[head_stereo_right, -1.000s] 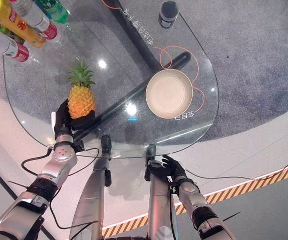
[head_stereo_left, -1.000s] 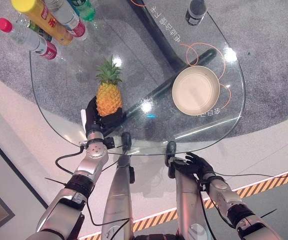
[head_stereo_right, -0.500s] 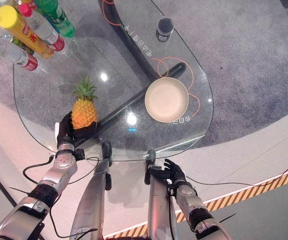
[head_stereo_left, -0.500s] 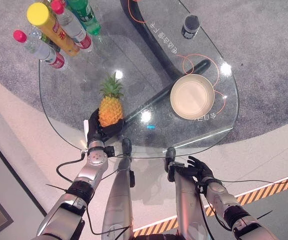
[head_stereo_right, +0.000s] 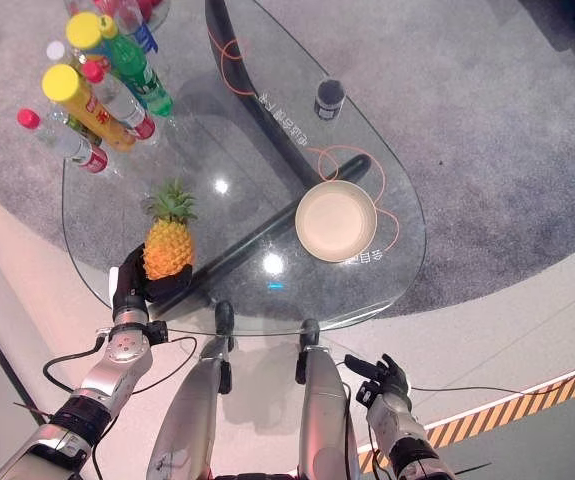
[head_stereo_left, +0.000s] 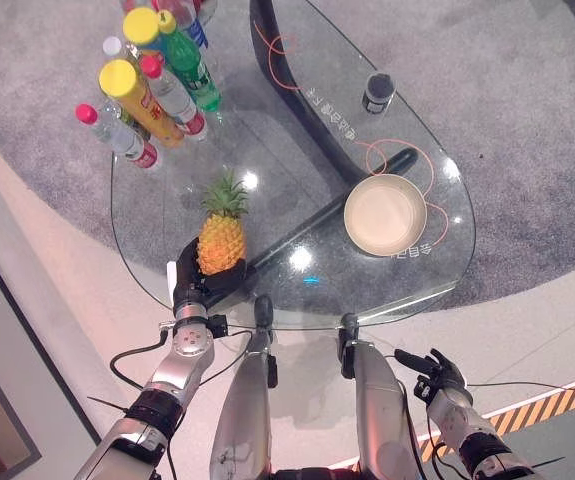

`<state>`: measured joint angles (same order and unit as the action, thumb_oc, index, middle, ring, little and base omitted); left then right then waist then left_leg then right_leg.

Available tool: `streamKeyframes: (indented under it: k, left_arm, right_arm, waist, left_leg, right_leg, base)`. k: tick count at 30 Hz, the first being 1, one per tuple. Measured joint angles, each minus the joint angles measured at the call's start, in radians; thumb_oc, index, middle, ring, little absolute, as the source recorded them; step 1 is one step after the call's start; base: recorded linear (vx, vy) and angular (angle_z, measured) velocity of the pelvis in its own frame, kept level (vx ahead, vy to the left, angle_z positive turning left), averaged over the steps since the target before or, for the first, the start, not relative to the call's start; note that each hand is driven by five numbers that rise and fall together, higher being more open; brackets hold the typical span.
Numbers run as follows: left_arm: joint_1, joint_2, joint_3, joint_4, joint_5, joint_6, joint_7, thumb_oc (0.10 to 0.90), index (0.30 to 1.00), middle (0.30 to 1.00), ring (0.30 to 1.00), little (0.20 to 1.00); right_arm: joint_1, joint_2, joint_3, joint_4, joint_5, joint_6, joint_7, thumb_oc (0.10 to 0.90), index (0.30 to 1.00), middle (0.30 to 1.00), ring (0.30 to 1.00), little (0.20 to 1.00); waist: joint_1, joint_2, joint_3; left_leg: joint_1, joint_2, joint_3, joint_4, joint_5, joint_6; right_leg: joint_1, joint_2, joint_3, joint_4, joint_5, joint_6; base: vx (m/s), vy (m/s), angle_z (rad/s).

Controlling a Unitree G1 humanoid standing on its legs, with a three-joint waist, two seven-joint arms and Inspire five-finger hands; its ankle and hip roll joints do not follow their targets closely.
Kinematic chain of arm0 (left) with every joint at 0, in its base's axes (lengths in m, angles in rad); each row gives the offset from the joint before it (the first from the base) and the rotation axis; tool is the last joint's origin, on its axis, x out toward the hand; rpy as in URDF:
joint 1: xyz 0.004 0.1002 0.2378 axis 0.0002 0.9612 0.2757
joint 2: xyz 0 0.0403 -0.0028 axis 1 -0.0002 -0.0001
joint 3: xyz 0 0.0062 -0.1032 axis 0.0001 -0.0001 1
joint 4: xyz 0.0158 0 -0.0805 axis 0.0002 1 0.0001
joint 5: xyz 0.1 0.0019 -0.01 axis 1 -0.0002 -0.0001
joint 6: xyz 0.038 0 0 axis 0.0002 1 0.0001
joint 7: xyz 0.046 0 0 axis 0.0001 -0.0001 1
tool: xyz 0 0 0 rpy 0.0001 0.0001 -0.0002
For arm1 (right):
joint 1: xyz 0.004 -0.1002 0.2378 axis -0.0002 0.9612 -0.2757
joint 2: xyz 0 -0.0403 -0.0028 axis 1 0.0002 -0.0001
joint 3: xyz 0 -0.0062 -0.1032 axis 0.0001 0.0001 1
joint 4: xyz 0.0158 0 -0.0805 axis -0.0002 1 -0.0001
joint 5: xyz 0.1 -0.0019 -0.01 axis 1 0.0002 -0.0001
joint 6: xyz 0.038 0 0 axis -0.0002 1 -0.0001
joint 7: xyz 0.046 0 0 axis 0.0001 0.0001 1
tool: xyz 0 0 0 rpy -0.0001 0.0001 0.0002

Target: Pick up the fruit to the plate

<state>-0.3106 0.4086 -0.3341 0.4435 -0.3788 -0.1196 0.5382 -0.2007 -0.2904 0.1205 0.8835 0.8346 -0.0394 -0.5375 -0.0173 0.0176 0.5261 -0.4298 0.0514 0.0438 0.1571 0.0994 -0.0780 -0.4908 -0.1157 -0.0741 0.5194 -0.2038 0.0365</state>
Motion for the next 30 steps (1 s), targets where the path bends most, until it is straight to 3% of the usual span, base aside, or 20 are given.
streamKeyframes:
  k: [5,10,17,20,22,25,28,30]
  left_arm:
    - [0.031,0.003,0.002,-0.055,0.005,-0.007,0.021,0.1,0.3,0.3,0.3,0.2]
    - [0.113,0.002,0.008,-0.15,0.034,-0.016,0.013,0.1,0.3,0.3,0.3,0.2]
    - [0.168,0.0,0.007,-0.182,0.11,-0.029,-0.018,0.1,0.3,0.3,0.3,0.2]
    - [0.178,0.001,0.011,-0.188,0.135,-0.043,-0.022,0.1,0.3,0.3,0.3,0.2]
    - [0.184,0.002,0.012,-0.204,0.175,-0.066,-0.032,0.1,0.3,0.3,0.3,0.2]
    - [0.183,0.004,0.019,-0.229,0.199,-0.079,-0.057,0.1,0.3,0.3,0.3,0.2]
    - [0.181,0.003,0.018,-0.238,0.221,-0.094,-0.097,0.1,0.3,0.3,0.3,0.2]
    - [0.182,0.004,0.014,-0.25,0.222,-0.095,-0.109,0.1,0.3,0.3,0.3,0.2]
  right_arm:
    - [0.018,0.004,-0.034,-0.098,0.002,-0.082,-0.123,0.8,0.9,0.9,0.9,0.9]
    - [0.087,0.012,-0.023,-0.413,-0.022,-0.17,-0.251,0.8,0.9,0.9,0.9,0.9]
    - [0.115,0.015,-0.011,-0.709,-0.128,-0.261,-0.243,0.8,0.9,0.9,0.9,0.9]
    - [0.132,0.016,-0.003,-0.794,-0.139,-0.274,-0.198,0.8,0.9,0.9,0.9,0.9]
    - [0.139,0.014,0.019,-0.852,-0.173,-0.308,-0.058,0.8,0.9,0.9,0.9,0.9]
    - [0.14,-0.01,0.051,-0.911,-0.121,-0.283,0.2,0.8,0.9,0.9,0.9,0.9]
    - [0.134,-0.024,0.116,-0.944,-0.084,-0.25,0.387,0.8,0.9,0.9,0.9,0.9]
    - [0.133,-0.024,0.141,-0.945,-0.062,-0.237,0.43,0.8,0.9,0.9,0.9,0.9]
  waist:
    - [0.001,0.009,0.001]
    - [0.003,0.011,0.002]
    - [0.01,0.014,0.003]
    - [0.011,0.014,0.003]
    - [0.013,0.012,0.004]
    - [0.014,0.012,0.004]
    - [0.014,0.012,0.004]
    - [0.016,0.012,0.004]
  left_leg:
    - [0.023,0.001,0.001,-0.001,-0.007,-0.003]
    - [0.029,0.003,0.001,-0.001,-0.011,0.0]
    - [0.029,0.002,0.001,-0.001,-0.01,0.006]
    - [0.033,0.001,0.001,-0.002,-0.009,0.007]
    - [0.036,-0.002,0.001,-0.001,-0.009,0.007]
    - [0.037,-0.002,0.001,-0.001,-0.009,0.007]
    - [0.039,-0.002,0.0,0.0,-0.009,0.007]
    - [0.038,-0.002,0.0,0.0,-0.009,0.007]
  right_leg:
    - [0.022,0.002,0.001,-0.001,0.0,0.0]
    - [0.029,0.003,0.0,-0.003,0.0,-0.003]
    - [0.039,0.004,0.0,-0.023,0.007,0.003]
    - [0.047,0.004,0.0,-0.031,0.01,0.008]
    - [0.054,0.002,0.001,-0.036,0.012,0.011]
    - [0.055,0.002,0.0,-0.035,0.011,0.012]
    - [0.057,0.002,-0.002,-0.033,0.009,0.014]
    - [0.058,0.001,-0.003,-0.033,0.009,0.015]
  base:
    - [0.0,0.0,0.0]
    - [0.0,0.0,0.0]
    - [0.0,0.0,0.0]
    - [0.0,0.0,0.0]
    - [0.0,0.0,0.0]
    - [0.0,-0.011,0.0]
    - [0.0,-0.022,0.01]
    - [0.0,-0.015,0.01]
